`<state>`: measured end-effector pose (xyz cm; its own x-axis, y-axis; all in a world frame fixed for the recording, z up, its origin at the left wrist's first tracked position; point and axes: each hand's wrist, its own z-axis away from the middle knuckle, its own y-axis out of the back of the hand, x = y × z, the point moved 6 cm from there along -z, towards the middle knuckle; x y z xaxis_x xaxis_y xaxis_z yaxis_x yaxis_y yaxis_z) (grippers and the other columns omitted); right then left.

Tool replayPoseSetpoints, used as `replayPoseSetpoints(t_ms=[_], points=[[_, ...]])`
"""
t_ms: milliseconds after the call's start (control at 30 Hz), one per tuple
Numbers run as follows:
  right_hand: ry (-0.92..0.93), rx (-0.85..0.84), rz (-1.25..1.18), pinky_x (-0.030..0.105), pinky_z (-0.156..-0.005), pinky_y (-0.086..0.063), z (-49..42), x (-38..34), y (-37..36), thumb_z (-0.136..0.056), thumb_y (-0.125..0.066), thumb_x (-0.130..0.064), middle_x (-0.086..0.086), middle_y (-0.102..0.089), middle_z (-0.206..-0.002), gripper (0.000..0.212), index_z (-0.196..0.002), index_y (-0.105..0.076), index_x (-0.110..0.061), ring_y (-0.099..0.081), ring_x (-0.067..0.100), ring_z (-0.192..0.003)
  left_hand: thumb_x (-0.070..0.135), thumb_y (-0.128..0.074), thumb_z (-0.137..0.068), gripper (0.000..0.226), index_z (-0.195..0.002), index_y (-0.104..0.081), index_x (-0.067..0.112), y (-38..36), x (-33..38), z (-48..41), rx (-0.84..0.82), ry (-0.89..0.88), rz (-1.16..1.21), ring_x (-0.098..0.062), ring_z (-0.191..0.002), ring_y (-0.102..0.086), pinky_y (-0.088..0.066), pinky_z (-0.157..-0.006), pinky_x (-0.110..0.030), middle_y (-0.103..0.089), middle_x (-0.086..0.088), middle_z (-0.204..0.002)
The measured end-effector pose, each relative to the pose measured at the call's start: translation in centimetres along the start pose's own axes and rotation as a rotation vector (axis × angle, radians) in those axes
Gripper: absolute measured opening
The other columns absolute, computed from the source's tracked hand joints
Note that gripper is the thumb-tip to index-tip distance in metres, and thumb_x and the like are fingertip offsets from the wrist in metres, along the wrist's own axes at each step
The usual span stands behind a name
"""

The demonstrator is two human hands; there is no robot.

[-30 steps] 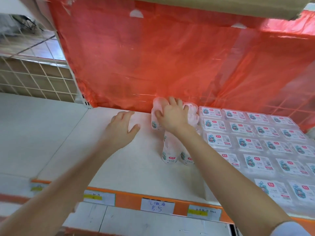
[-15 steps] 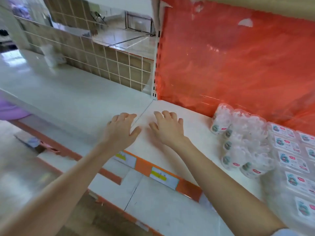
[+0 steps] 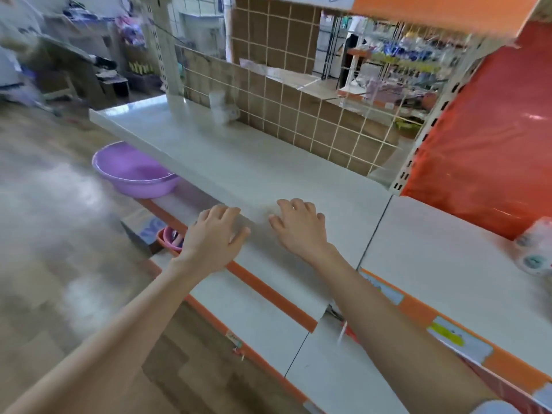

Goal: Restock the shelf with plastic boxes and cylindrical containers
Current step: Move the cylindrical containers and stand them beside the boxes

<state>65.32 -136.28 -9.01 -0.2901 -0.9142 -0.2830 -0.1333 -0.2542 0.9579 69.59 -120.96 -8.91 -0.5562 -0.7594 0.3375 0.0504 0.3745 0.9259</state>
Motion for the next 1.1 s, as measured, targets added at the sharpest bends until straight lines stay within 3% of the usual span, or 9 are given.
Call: replayPoseSetpoints(t_ms=[267, 467, 667, 1100], points=[[0.091, -0.053, 0.011, 0.046, -0.097, -0.029, -5.4, -5.9, -2.7, -0.095, -0.034, -0.039, 0.009, -0.043, -0.135, 0.044, -0.133, -0.042, -0.018, -0.034, 0.031, -0.125, 0.038, -0.045, -0.093, 0.049, -0.134, -0.043, 0.012, 1.0, -6.9, -1.7, 0.011, 0.091, 0.038, -0.029, -0.126, -0.038, -0.038, -0.097, -0.040, -0.045, -0.008, -0.137], [0.140, -0.062, -0.005, 0.046, -0.098, -0.029, -13.2, -8.9, -3.9, -0.095, -0.035, -0.039, 0.009, -0.041, -0.137, 0.046, -0.136, -0.040, -0.019, -0.033, 0.030, -0.126, 0.038, -0.045, -0.093, 0.045, -0.130, -0.046, 0.013, 1.9, -11.6, -7.1, 0.035, 0.113, 0.008, -0.031, -0.121, -0.042, -0.041, -0.088, -0.040, -0.048, -0.009, -0.131], [0.143, -0.042, 0.011, 0.045, -0.098, -0.030, -21.4, -10.5, -3.6, -0.094, -0.037, -0.037, 0.009, -0.043, -0.135, 0.045, -0.133, -0.043, -0.017, -0.035, 0.029, -0.124, 0.039, -0.047, -0.092, 0.049, -0.135, -0.043, 0.015, 3.8, -14.5, -15.2, 0.052, 0.097, 0.023, -0.030, -0.124, -0.039, -0.038, -0.095, -0.040, -0.044, -0.007, -0.137], [-0.009, -0.089, 0.090, 0.044, -0.095, -0.032, -32.0, -10.6, -5.4, -0.094, -0.038, -0.036, 0.011, -0.042, -0.133, 0.042, -0.129, -0.043, -0.013, -0.035, 0.030, -0.122, 0.043, -0.040, -0.094, 0.049, -0.135, -0.040, 0.018, 2.9, -19.5, -26.9, 0.012, 0.026, 0.027, -0.027, -0.125, -0.037, -0.038, -0.091, -0.038, -0.041, -0.004, -0.139]])
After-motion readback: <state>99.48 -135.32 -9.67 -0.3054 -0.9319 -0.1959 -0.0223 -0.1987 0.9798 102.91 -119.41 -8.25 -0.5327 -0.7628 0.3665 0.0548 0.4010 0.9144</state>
